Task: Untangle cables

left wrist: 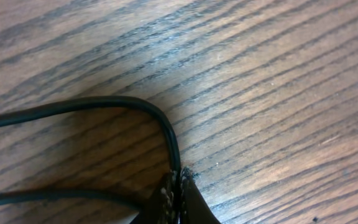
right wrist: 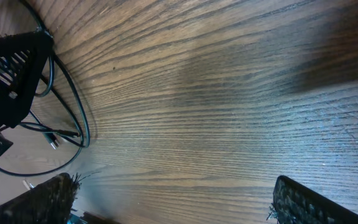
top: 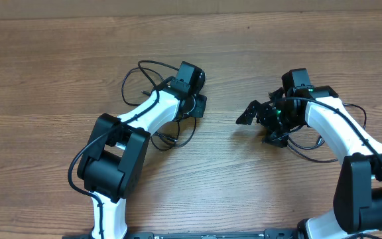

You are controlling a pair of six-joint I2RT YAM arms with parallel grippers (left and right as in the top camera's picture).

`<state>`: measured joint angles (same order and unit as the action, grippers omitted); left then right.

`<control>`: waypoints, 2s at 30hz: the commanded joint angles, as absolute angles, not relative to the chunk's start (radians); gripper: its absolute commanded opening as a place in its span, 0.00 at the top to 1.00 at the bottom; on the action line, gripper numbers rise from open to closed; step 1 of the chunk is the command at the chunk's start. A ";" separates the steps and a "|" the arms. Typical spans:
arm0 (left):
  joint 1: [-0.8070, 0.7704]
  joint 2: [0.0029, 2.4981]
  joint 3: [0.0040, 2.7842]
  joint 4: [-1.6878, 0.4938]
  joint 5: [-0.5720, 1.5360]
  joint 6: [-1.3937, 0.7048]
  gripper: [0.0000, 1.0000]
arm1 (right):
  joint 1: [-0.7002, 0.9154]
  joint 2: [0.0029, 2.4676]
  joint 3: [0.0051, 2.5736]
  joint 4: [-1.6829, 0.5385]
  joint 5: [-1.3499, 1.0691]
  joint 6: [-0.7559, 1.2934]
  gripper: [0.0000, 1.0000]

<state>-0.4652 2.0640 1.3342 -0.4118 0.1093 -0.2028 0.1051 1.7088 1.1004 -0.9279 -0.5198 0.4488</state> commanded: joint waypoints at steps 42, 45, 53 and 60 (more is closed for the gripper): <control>-0.470 2.092 1.403 -0.500 0.131 0.001 0.96 | 0.107 1.711 1.094 -0.864 -0.521 0.525 0.00; -0.470 2.093 1.403 -0.506 0.130 0.002 0.96 | 0.107 1.711 1.094 -0.865 -0.519 0.524 0.00; -0.471 2.093 1.403 -0.553 0.125 0.008 0.73 | 0.107 1.711 1.073 -0.885 -0.442 0.460 0.00; -0.472 2.093 1.401 -0.625 0.009 0.112 0.73 | 0.107 1.711 1.067 -0.883 -0.442 0.460 0.00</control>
<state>-0.4717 2.0735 1.3960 -0.6014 0.1093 0.0608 0.1055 1.7088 1.0786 -0.8841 -0.4587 0.4706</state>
